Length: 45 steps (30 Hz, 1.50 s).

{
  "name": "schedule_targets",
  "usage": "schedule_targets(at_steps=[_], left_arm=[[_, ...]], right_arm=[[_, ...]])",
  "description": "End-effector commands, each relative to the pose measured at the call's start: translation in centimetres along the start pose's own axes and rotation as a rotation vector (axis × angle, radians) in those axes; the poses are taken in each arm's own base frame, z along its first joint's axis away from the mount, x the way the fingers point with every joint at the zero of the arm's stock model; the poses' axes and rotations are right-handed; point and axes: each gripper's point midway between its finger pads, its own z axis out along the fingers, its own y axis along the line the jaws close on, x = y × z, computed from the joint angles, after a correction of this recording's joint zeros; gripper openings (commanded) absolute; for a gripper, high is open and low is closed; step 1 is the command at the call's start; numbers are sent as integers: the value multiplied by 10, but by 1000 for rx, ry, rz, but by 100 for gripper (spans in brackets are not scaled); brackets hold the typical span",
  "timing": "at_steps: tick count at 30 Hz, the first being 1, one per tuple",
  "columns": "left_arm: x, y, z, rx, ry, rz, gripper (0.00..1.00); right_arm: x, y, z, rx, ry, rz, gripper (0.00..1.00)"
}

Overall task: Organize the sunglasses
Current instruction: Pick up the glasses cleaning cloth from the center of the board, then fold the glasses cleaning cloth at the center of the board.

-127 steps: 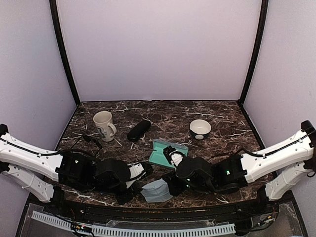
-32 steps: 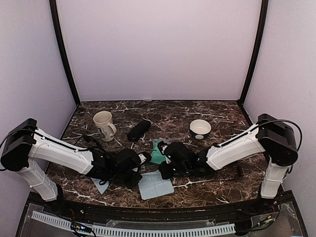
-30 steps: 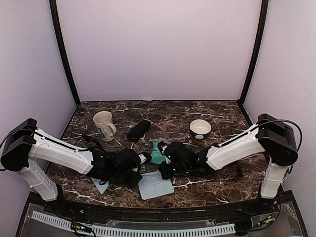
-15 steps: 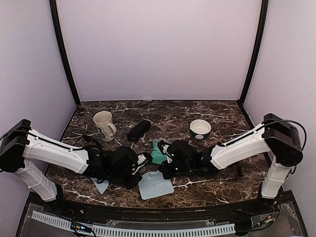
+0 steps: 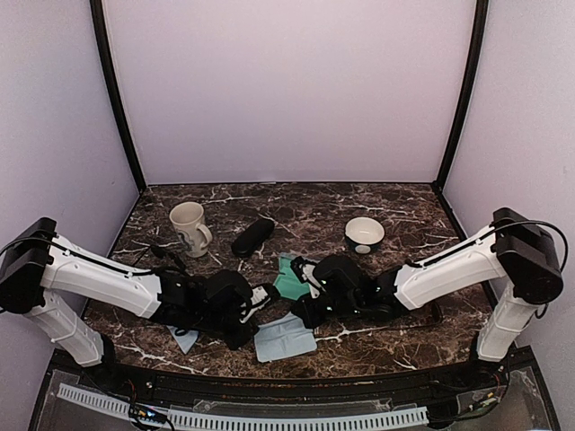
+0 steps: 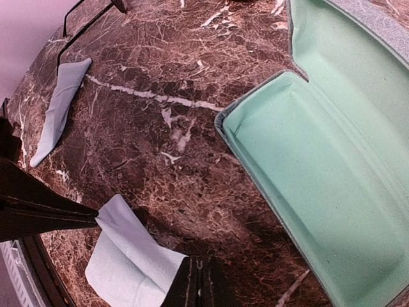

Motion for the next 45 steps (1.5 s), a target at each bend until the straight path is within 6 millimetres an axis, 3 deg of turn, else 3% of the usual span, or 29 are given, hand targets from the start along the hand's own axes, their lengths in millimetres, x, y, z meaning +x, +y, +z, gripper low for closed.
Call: schedule_targets(at_steps=[1, 16, 33, 45], left_arm=[[0, 1, -6, -13, -3, 8, 0], [-12, 17, -12, -110, -20, -9, 0], [-3, -11, -8, 26, -1, 51, 0], [1, -20, -5, 32, 23, 72, 0]], right_arm=[[-10, 7, -5, -32, -42, -20, 7], [-22, 6, 9, 8, -45, -42, 6], [-10, 10, 2, -55, -39, -85, 6], [2, 13, -11, -99, -28, -84, 7]])
